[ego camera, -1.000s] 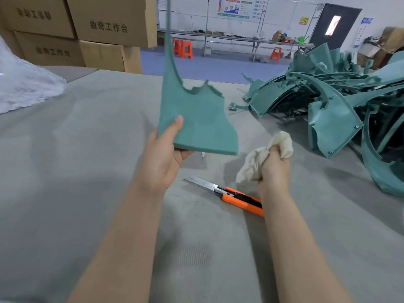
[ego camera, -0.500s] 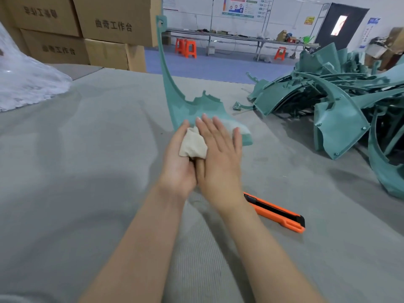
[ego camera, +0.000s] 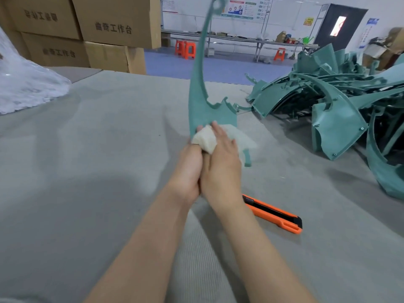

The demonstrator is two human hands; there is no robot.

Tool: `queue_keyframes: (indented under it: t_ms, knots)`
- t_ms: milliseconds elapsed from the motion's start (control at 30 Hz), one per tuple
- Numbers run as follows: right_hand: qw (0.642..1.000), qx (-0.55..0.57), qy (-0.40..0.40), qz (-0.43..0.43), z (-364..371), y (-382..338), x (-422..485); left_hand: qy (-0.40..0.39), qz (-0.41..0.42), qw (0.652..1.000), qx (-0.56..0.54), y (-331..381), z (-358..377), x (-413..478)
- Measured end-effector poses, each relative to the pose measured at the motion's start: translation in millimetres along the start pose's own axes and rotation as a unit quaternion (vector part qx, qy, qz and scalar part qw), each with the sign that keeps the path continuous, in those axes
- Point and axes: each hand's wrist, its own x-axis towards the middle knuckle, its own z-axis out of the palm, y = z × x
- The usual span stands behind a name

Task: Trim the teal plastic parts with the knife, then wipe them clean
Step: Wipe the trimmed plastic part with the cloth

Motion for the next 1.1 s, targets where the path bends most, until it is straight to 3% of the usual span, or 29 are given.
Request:
queue_keyframes:
  t_ms: [133,267,467,600,767,900,1000,1100]
  knots:
    - [0.999,0.006,-0.027,-0.041,-6,2,4,-0.027,0.012,0.999,0.028,0,-5,1]
    - [0.999,0.038,0.020,0.019,-16,18,9,-0.062,0.013,0.993,0.101,-2,-2,1]
    - [0.985,0.059,0.108,0.120,-23,38,15,-0.065,0.035,0.990,0.123,8,-10,2]
    - [0.961,0.141,0.088,0.222,-33,48,17,-0.069,0.045,0.990,0.113,12,-15,3]
    - [0.952,0.181,0.093,0.227,-32,46,21,-0.057,0.063,0.994,0.067,12,-13,2]
    - [0.920,0.253,0.084,0.287,-30,43,20,-0.073,0.067,0.992,0.084,-5,2,-1]
    - [0.938,0.207,0.070,0.269,-32,44,21,-0.005,0.081,0.989,0.120,-13,3,1]
    - [0.941,0.189,0.108,0.258,-41,49,23,0.032,0.092,0.990,0.103,-9,-3,3]
